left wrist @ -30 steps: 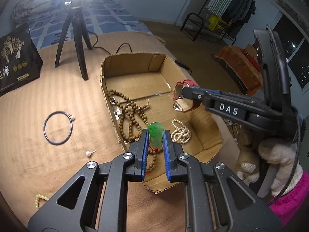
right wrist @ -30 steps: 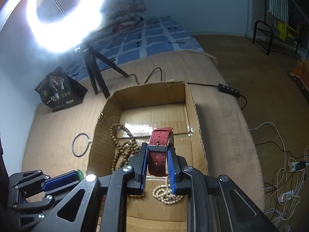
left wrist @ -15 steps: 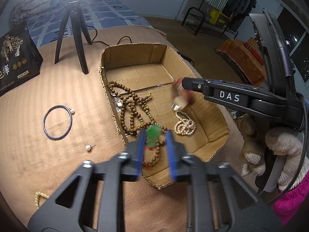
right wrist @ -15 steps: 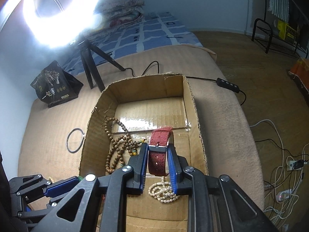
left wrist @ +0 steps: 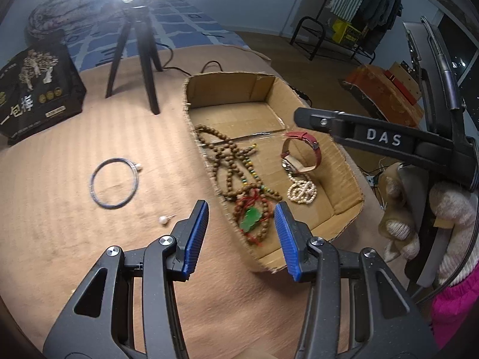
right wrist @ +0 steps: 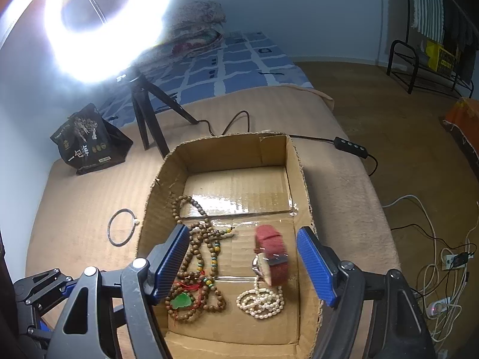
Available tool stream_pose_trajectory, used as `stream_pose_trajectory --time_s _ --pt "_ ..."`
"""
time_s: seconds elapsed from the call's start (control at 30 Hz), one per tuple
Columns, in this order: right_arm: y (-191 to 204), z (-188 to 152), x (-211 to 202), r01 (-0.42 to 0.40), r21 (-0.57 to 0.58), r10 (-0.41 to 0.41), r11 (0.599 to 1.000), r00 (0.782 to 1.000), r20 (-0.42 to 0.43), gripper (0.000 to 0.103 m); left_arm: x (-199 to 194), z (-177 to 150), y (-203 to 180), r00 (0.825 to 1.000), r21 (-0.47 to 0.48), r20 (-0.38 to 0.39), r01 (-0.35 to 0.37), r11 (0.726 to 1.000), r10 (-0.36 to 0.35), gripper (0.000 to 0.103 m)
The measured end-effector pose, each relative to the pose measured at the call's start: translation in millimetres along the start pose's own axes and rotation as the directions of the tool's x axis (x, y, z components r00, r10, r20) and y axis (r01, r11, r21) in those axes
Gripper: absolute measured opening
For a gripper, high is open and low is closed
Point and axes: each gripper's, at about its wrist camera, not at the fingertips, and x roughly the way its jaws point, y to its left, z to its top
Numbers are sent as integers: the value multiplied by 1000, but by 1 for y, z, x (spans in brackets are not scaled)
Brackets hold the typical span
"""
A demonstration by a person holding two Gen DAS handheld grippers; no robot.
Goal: Organize jewelry
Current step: 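Open the left gripper releasing the jade bracelet while the right gripper releases the watch into the box, then withdraw both open grippers from the box toward the blanket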
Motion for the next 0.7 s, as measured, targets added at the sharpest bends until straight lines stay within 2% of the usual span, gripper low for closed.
stream_pose_trajectory --time_s 0.3,0.53,0.7 --pt "26 0 -15 -59 -27 60 998 998 30 76 -36 -18 47 997 -22 33 -65 998 66 47" --pt "60 -2 -21 -119 -80 122 990 992 27 76 -57 -40 92 993 -44 18 -116 992 117 47" --pt "87 -8 -18 -169 -116 170 979 985 -2 63 -64 -57 119 990 -56 -11 -142 988 141 47"
